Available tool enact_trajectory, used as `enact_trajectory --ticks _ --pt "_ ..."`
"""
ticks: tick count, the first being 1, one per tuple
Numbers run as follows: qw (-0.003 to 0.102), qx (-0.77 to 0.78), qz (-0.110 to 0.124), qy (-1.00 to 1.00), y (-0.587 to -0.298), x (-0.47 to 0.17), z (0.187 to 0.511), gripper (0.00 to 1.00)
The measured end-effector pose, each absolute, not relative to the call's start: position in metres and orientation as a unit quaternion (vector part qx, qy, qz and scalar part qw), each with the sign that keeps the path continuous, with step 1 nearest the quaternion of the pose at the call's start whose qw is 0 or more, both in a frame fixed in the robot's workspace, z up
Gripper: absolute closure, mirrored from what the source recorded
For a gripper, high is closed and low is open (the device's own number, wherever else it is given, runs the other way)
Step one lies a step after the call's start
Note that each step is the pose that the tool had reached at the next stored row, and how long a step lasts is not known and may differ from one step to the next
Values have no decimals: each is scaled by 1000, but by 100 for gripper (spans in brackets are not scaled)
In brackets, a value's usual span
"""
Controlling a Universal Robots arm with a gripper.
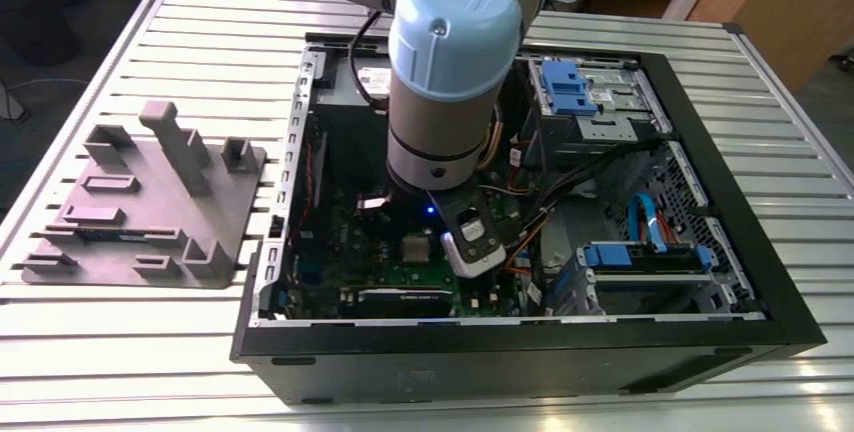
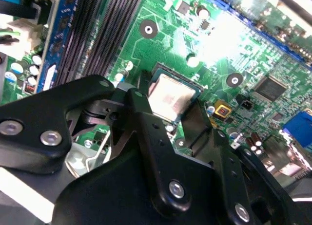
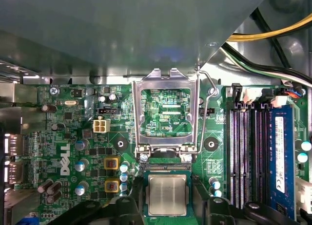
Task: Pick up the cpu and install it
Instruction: 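Place the cpu into insertion slot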
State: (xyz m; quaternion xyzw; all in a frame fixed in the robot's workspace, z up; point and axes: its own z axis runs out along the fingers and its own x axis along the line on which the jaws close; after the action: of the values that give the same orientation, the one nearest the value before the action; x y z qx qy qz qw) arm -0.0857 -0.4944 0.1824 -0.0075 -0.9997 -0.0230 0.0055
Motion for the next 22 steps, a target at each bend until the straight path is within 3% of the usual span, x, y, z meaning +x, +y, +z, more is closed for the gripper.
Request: enact_trajectory --ticks 1,22 --pt "6 -7 -23 -1000 -494 -86 182 47" --pt "5 -8 -25 -1000 -494 -86 197 47"
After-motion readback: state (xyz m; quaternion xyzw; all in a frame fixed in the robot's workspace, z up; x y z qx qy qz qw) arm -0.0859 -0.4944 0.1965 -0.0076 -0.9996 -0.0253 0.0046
